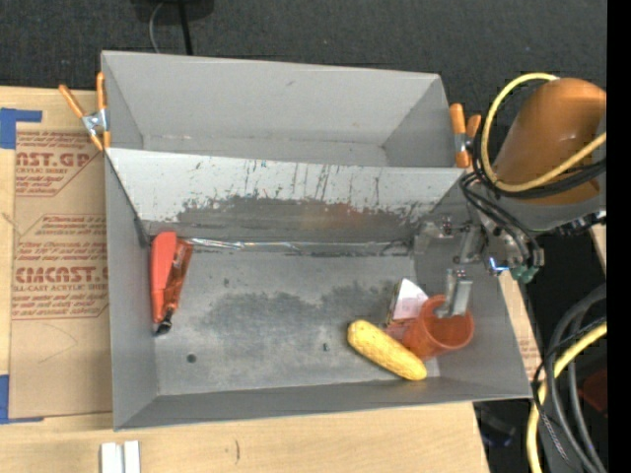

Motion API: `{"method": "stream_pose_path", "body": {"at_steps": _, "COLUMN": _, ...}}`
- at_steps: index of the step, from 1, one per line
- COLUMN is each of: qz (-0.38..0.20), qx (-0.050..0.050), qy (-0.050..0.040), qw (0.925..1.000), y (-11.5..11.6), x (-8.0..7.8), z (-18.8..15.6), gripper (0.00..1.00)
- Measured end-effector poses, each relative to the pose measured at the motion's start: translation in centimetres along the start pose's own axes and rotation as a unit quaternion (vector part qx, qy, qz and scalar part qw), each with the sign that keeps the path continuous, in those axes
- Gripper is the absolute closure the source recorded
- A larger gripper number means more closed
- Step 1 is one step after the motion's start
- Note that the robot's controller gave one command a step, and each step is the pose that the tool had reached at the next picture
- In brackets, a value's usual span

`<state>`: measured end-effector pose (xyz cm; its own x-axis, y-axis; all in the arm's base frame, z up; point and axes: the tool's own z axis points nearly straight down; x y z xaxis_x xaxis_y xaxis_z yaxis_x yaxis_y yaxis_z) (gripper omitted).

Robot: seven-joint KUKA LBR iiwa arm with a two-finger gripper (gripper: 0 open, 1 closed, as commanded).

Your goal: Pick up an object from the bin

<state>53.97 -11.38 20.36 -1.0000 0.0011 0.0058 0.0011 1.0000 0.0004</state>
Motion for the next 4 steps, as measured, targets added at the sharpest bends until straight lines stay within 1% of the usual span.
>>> {"method": "stream_pose_path", "body": {"at_steps": 1, "qz": -0.001, "qx": 0.001, "qy": -0.0039, "qw": 1.0, "y": 0.1, "x": -0.2, "z": -0.5, "gripper": 0.0}}
{"method": "stream_pose_path", "body": {"at_steps": 2, "qz": 0.016, "qx": 0.0, "qy": -0.0049, "qw": 0.9999, "y": 2.3, "x": 2.0, "z": 5.4, "gripper": 0.0}}
{"method": "stream_pose_path", "body": {"at_steps": 3, "qz": 0.02, "qx": -0.001, "qy": 0.0017, "qw": 0.9998, "y": 5.0, "x": 5.0, "z": 6.9, "gripper": 0.0}}
{"method": "stream_pose_path", "body": {"at_steps": 4, "qz": 0.046, "qx": 0.0, "qy": -0.0059, "qw": 0.9989, "y": 6.4, "x": 5.9, "z": 5.7, "gripper": 0.0}}
